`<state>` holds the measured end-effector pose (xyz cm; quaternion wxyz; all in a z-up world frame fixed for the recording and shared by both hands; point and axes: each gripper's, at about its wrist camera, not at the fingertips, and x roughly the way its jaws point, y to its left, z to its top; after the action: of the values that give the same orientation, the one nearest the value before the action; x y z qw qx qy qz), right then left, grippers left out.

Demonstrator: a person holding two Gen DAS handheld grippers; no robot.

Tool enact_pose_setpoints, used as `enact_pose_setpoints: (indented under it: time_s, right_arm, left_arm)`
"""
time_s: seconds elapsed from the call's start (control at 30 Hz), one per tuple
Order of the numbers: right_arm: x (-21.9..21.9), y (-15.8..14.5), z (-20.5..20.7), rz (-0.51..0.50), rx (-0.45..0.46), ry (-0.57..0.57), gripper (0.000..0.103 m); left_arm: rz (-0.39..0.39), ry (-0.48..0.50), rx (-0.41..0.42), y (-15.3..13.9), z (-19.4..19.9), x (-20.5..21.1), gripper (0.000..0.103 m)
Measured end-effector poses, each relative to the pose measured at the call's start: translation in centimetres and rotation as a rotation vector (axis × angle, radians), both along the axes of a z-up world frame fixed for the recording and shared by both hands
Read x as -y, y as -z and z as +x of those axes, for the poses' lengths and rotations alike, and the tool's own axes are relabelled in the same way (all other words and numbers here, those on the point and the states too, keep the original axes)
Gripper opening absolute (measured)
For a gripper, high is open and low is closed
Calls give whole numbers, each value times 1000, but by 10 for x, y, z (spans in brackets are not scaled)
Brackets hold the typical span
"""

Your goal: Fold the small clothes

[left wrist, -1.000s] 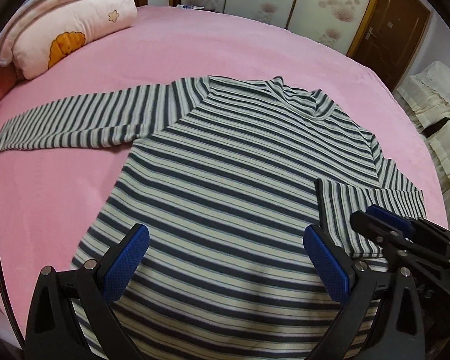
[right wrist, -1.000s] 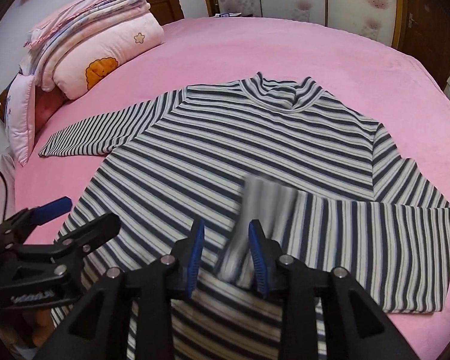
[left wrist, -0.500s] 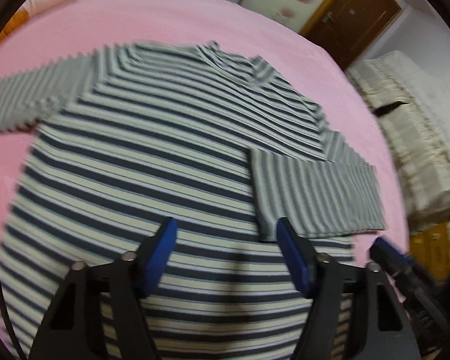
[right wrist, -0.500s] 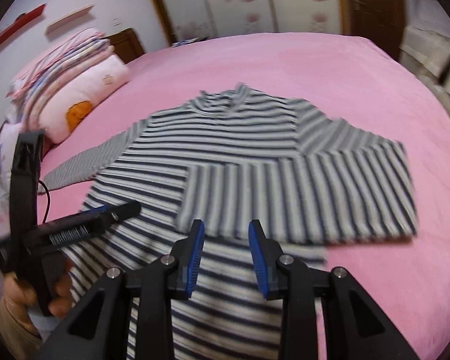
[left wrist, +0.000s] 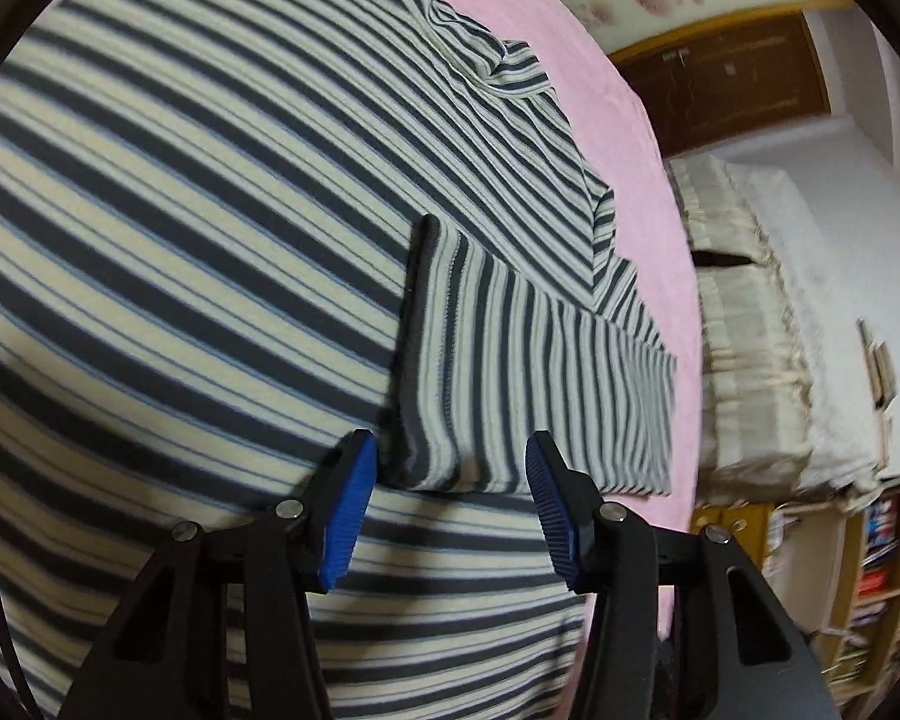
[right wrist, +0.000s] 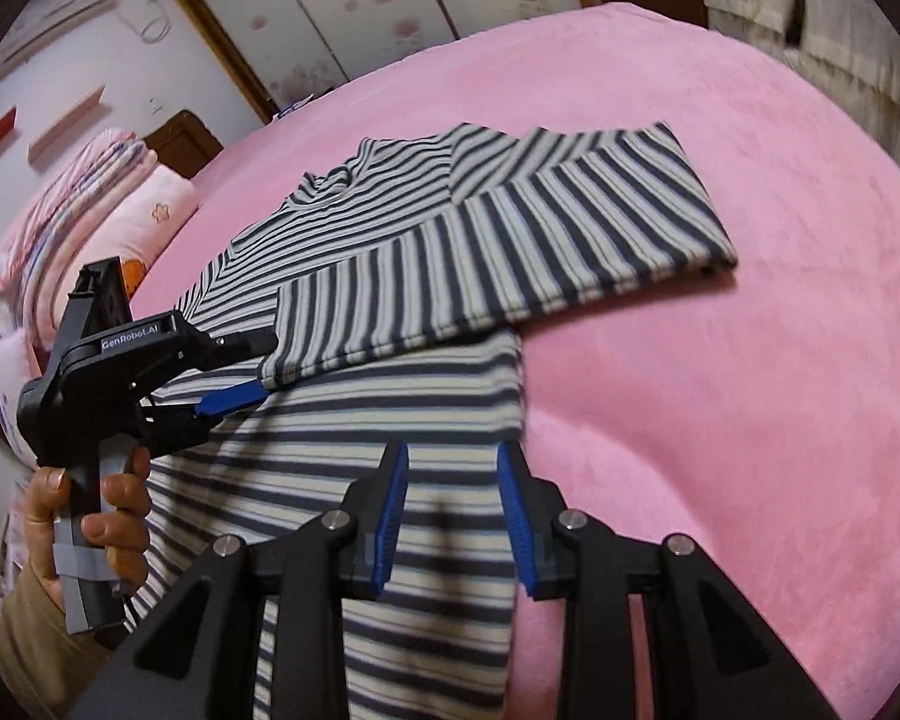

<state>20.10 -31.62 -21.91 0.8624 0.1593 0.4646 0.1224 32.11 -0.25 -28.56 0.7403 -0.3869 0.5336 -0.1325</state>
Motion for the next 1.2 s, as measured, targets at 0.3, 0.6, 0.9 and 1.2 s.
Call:
enact_pose_setpoints:
  time_s: [0.3, 0.6, 0.9, 1.2]
  right_arm:
    - [13, 7, -1, 61, 5, 24, 31]
    - [33, 13, -4, 67, -3, 75, 31]
    - [42, 5, 11, -17, 10, 98, 31]
    - [32, 0, 39, -63, 37, 86, 31]
  left_arm:
    - [-73, -35, 7, 10, 11, 7, 49]
    - [60, -39, 58, -10, 24, 25, 13]
    - [346, 51, 322, -112, 47, 39, 12]
    - [519, -6, 514, -184, 61, -22, 13]
